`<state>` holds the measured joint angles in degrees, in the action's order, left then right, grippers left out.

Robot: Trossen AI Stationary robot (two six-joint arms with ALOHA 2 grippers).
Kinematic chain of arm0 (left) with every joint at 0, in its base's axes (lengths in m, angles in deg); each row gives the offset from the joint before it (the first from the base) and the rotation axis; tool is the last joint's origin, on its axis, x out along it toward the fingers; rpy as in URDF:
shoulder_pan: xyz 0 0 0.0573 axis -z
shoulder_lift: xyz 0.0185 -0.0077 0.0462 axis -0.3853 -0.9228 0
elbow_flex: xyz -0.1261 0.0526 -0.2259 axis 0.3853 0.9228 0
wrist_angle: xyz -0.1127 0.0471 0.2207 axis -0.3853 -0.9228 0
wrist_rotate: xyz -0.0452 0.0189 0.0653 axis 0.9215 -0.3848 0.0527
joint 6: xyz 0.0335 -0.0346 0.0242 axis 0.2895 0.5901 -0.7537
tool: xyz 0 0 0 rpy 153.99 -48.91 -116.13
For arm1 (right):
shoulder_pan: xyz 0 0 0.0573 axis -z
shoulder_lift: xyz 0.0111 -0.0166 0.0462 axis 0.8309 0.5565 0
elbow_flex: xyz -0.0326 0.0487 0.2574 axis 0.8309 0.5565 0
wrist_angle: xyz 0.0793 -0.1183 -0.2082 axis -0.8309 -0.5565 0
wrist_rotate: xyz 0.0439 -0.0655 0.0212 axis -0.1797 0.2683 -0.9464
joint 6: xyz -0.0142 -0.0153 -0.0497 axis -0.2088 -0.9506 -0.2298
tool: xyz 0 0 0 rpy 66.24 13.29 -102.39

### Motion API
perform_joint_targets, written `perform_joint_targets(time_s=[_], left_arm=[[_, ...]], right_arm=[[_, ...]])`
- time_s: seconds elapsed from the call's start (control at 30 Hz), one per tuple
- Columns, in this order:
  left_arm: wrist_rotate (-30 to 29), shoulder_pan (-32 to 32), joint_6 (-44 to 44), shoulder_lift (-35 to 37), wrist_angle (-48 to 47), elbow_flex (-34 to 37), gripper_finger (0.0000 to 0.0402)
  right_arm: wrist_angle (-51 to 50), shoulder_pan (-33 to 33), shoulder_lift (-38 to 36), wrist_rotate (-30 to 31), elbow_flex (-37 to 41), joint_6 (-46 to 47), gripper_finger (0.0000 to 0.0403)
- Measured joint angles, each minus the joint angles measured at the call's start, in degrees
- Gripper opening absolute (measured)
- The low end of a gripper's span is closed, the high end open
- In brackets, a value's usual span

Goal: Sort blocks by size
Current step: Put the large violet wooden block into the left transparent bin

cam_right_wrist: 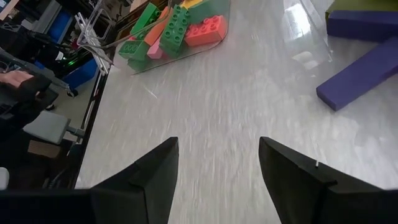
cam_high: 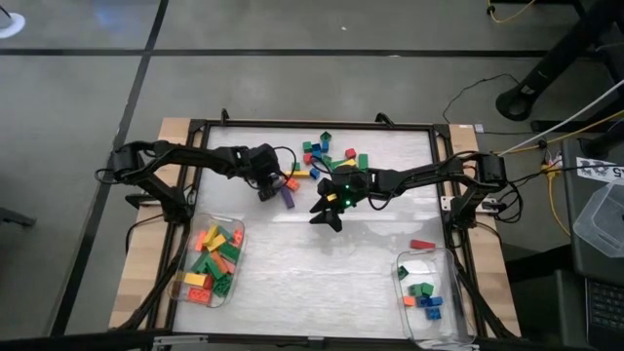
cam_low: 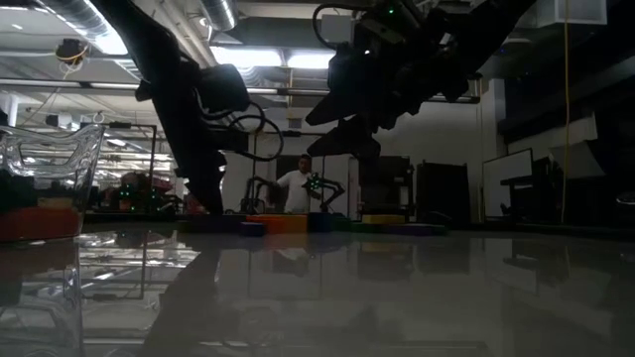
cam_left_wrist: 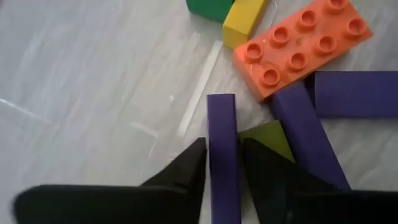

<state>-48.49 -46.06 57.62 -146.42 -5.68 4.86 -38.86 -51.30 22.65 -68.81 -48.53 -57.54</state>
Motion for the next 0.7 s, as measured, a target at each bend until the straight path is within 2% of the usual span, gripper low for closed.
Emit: perform_joint_targets(time_s=[0.17, 0.47, 0.6, 0.7], left_arm=[[-0.20, -0.02, -0.12, 0.07, -0.28, 0.00, 0.0028], [-0.16, 0.17, 0.36, 1.28, -5.63, -4.41, 0.0033], [1.79, 0.17, 1.39, 4.55, -14.04, -8.88, 0.0029], [6.00, 0.63, 3.10, 8.24, -21.85, -12.48, 0.0029]], right_arm=[[-0.04, 0.00, 0.00, 0.16, 0.00, -0.01, 0.0221], [-0.35, 0.00, 0.00, 0.24, 0.00, -0.02, 0.0221], [-0.35, 0.01, 0.00, 0.31, 0.00, -0.02, 0.0221], [-0.35, 0.00, 0.00, 2.34, 0.00, -0.02, 0.0221]])
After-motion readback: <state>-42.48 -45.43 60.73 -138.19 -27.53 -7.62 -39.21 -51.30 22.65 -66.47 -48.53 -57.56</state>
